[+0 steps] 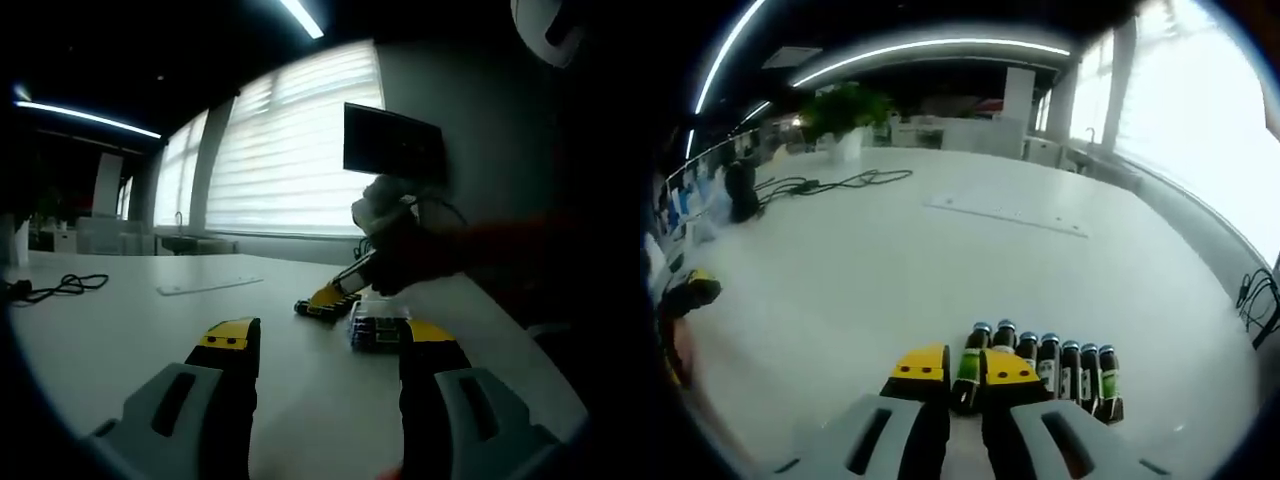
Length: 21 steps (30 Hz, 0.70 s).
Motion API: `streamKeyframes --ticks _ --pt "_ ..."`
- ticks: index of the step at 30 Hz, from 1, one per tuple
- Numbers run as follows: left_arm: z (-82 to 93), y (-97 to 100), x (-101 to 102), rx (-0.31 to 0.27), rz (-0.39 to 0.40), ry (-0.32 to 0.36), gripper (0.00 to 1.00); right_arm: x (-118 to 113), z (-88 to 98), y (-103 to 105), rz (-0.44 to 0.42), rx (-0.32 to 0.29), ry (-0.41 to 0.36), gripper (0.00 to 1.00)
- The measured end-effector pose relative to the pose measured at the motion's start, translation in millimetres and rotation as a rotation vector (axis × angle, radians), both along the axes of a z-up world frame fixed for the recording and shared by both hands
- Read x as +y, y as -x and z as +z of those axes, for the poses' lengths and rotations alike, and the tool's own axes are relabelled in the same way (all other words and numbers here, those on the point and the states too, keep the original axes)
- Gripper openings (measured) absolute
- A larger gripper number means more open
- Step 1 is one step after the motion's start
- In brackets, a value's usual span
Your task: Grip medicine bottles put into box
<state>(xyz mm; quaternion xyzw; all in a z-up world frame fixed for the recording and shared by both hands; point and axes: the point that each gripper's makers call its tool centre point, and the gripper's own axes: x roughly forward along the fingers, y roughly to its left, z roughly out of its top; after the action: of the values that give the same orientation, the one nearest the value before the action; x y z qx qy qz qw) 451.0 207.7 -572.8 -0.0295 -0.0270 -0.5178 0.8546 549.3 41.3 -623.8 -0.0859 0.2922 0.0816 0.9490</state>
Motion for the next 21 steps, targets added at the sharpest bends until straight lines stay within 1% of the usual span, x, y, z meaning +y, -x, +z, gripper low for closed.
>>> streamKeyframes --ticks 1,2,4,6,12,16,21 --pt "0.3 0.0 0.0 0.0 0.0 0.002 0.49 -1.6 -1.8 -1.4 -0.006 0.003 0.006 0.08" --pt "0.3 -0.1 0.0 0.0 0.0 0.002 0.49 -7.6 -3.0 -3.3 -0.016 0.002 0.039 0.08" --pt "0.4 -0.2 0.2 0.0 0.001 0.003 0.49 -10.1 -3.8 -4.3 -0.025 0.006 0.022 0.08" --pt "0.5 -0.4 0.3 0.001 0.002 0.004 0.49 -5.8 -5.8 -2.8 -0.023 0.019 -0.023 0.08" --pt "0.7 -0.5 0.2 0.003 0.003 0.005 0.49 -2.8 -8.0 -3.6 -0.015 0.022 -0.015 0.07" --pt "0.7 -0.6 0.2 0.003 0.004 0.005 0.49 0.8 -10.6 -5.0 0.0 0.023 0.005 0.07" --pt "1.0 -1.2 0.5 0.004 0.007 0.005 0.49 8.3 -15.1 -5.2 0.029 0.03 -0.015 0.08"
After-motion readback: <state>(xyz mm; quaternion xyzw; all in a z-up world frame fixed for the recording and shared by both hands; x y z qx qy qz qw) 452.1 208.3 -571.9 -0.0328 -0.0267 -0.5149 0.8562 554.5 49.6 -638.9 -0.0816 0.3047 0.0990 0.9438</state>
